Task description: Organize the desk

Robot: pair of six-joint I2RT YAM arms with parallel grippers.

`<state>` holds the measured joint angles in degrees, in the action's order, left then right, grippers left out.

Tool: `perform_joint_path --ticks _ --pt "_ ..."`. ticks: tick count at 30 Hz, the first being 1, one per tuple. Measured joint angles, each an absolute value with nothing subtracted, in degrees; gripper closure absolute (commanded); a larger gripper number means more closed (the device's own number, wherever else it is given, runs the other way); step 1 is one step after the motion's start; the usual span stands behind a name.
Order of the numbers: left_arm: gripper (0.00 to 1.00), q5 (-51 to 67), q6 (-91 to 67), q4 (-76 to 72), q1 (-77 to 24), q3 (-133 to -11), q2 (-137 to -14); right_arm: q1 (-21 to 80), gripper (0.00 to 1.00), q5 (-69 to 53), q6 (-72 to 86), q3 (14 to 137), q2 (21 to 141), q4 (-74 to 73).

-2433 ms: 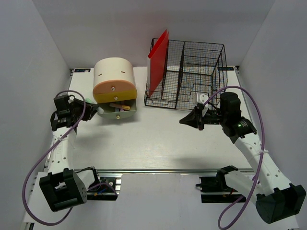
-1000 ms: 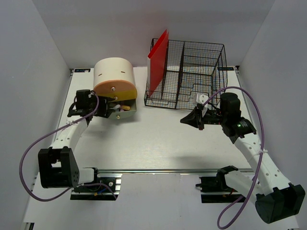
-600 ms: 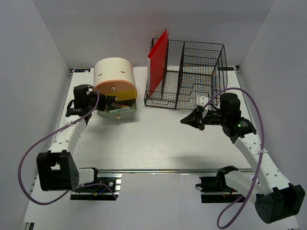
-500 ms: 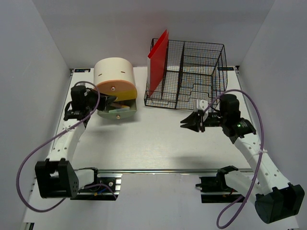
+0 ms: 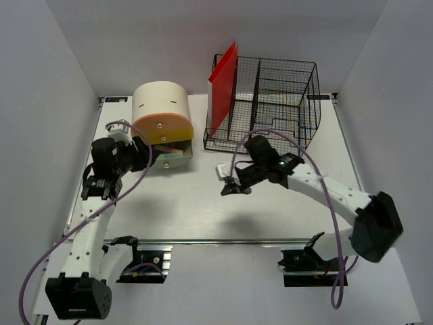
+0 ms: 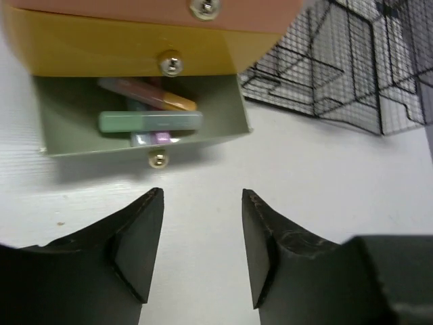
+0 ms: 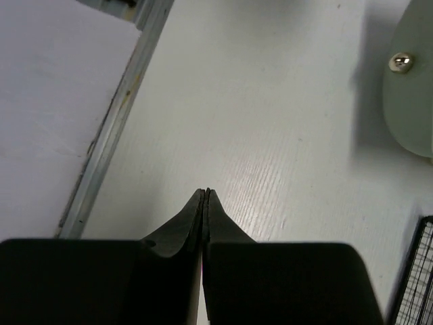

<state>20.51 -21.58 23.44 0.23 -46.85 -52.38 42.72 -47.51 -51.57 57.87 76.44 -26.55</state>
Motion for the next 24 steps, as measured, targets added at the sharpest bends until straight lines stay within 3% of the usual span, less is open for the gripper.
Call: perform_joint_path --ticks 10,16,24 --pt "0.33 4.60 -16.99 22.37 0.25 -40.91 -41.15 53.41 1.00 -22.44 -50.26 85.62 104.40 -21.82" --pt "0.14 -5.23 -18.11 22.28 0.71 -40.86 -35.40 56.31 1.00 -12.86 -47.86 95.48 117.14 -20.95" --pt "0.11 -12.75 -20.03 22.33 1.06 -40.86 -32.12 58.06 1.00 -2.59 -46.65 99.22 123.98 -18.31"
